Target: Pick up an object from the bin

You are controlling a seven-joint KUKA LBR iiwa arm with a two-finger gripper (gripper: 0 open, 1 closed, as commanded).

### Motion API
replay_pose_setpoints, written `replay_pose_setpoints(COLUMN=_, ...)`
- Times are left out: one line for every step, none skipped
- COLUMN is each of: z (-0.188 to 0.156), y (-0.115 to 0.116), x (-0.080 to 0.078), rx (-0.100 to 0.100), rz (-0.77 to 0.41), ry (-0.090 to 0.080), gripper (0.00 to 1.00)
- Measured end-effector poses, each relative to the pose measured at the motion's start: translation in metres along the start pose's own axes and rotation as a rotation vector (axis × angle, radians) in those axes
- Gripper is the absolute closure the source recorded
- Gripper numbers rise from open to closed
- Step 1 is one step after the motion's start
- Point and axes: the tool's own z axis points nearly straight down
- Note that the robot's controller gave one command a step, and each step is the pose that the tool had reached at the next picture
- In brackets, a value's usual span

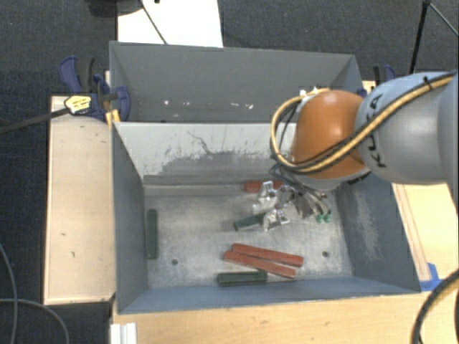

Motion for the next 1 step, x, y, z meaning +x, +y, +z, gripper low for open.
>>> replay_pose_setpoints(z=-0.1217, y=-0.0222, x=0.0018, rx=0.001, rz=-0.012, ry=-0.003, gripper=1.0)
